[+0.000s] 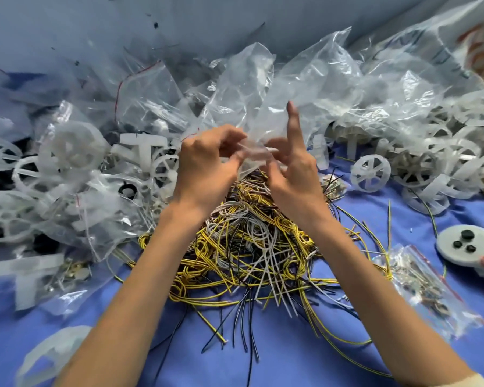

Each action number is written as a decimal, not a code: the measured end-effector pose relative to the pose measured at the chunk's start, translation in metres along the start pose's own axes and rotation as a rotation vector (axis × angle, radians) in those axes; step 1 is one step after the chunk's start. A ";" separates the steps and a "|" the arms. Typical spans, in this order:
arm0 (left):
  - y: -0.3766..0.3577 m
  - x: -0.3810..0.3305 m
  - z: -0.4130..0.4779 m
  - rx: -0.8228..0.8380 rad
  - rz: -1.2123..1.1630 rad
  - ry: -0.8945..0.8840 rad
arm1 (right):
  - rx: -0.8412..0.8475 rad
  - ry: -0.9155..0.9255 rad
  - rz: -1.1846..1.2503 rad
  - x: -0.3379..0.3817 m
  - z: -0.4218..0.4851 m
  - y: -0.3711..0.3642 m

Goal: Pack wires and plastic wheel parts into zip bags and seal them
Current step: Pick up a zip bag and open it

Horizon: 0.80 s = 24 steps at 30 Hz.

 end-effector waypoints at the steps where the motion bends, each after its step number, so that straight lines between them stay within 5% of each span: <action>1: 0.002 0.000 0.001 -0.026 0.032 -0.033 | -0.042 -0.014 0.037 0.002 0.000 0.002; 6: -0.002 -0.001 0.001 0.146 0.121 -0.016 | -0.149 -0.090 0.715 0.009 0.008 0.015; 11: 0.050 -0.055 -0.011 -0.396 0.193 -0.266 | -0.161 -0.303 1.130 0.003 0.016 0.025; 14: 0.059 -0.091 -0.021 -0.417 0.175 -0.483 | 0.052 -0.501 1.255 -0.007 0.016 0.011; 17: 0.040 -0.104 -0.030 -0.182 0.278 -0.520 | 0.318 -0.572 0.906 -0.017 0.004 -0.010; 21: 0.010 -0.072 -0.036 0.156 0.463 -0.267 | 0.432 -0.214 -0.050 -0.013 -0.009 -0.023; 24: 0.004 -0.036 -0.045 0.270 0.496 -0.065 | 0.483 -0.069 -0.161 -0.013 -0.012 -0.029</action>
Point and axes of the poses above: each hand's wrist, its own z-axis towards the middle knuckle, its own y-axis out of the back of the hand, x = y × z, the point moved 5 cm from there along z, towards the middle knuckle, and after that the axes turned 3 degrees about x, right-handed, at the moved point
